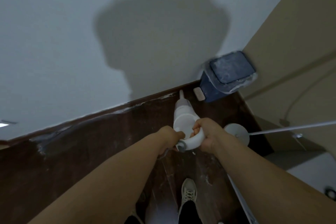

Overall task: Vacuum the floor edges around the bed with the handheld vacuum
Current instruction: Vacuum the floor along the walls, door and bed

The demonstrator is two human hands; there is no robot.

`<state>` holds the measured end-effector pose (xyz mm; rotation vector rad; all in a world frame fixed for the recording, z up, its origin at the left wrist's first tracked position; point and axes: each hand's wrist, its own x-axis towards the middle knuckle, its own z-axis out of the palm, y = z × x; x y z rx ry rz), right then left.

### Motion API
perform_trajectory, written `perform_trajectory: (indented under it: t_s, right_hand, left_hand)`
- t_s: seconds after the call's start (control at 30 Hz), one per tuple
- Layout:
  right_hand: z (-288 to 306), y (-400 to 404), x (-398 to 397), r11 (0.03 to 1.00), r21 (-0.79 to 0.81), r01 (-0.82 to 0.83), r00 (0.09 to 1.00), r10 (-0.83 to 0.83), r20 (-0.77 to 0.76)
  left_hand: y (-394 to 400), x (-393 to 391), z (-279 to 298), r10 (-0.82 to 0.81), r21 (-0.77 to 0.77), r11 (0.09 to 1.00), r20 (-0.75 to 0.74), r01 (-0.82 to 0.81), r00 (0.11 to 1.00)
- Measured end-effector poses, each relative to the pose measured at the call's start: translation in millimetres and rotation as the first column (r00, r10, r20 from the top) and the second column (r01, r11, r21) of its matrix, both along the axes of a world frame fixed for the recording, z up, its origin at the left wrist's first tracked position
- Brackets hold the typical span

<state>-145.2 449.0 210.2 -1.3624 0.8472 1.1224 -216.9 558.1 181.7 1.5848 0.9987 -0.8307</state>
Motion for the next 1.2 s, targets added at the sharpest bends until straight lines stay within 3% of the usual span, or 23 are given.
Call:
perform_trajectory:
  t_s: [0.63,0.93,1.2]
  right_hand:
    - [14.7,65.5,-89.6,0.977,0.036,-0.209,0.977,0.210,-0.031]
    - [18.5,67.0,-104.5,0.977,0.058,-0.206,0.978,0.208,-0.030]
    - [21.9,25.6,-78.2,0.992,0.013,-0.127,0.991,0.128,-0.043]
  left_hand:
    - [60.9,-107.6,17.8,0.065,0.077,0.995,-0.056,-0.061,0.996]
    - [63.4,-123.6,26.2,0.058,0.112,0.992,-0.074,-0.049,0.996]
    - [26.9,-92.7,22.2,0.038,0.077,0.997,-0.061,-0.033,0.997]
